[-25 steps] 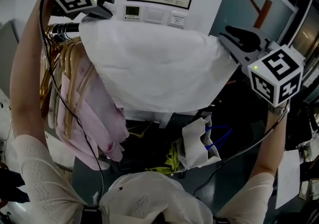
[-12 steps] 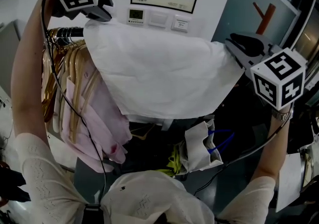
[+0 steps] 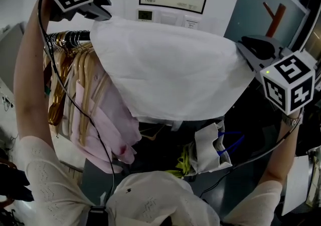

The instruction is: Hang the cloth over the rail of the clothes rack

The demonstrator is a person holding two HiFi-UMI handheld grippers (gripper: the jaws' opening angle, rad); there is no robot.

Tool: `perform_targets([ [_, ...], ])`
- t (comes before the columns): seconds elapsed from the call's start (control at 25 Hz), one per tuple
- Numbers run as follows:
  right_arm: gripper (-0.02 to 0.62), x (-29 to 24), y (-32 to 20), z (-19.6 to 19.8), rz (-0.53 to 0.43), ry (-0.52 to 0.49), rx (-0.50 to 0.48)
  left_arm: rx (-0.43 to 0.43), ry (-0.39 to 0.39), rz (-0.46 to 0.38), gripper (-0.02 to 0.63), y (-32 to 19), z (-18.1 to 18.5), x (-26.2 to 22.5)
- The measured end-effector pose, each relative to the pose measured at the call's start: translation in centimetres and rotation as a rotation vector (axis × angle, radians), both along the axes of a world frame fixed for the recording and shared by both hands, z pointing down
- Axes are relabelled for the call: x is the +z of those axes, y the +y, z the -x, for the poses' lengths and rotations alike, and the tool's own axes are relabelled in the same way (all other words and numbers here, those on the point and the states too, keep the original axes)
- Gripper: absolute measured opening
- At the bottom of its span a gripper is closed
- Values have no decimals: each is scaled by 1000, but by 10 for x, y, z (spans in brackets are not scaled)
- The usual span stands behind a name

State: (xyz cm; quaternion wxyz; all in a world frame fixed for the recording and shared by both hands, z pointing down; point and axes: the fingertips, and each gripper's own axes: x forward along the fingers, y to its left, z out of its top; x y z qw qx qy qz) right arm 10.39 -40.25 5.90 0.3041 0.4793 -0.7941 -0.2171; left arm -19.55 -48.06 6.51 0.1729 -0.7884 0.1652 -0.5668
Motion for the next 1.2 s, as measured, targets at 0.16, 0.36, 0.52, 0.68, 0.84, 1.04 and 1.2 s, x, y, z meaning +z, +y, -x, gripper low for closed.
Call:
perform_targets([
  [0.16,71,0,-1,0,9,-3,10,-7,66,13,77,-1,7,-5],
  [0.36,71,3,-2,0,1,-4,28,18,150,9,80,2,12,-15],
  [0.52,66,1,-4,0,-7,2,36,32,163,-6,94,4,13,-18],
  [0.68,63,1,-5,-2,-15,7,48,-3,176,-15,110,-2,27,-21],
  [0.84,60,0,-6,-4,-21,9,66,8,165,-47,110,3,30,-20],
  [1.04,58,-3,-7,-4,-74,13,83,94,200,-217,109,24,-4,-31],
  [1.2,58,-3,-5,-5,-111,19,94,154,259,-343,109,51,-25,-33],
])
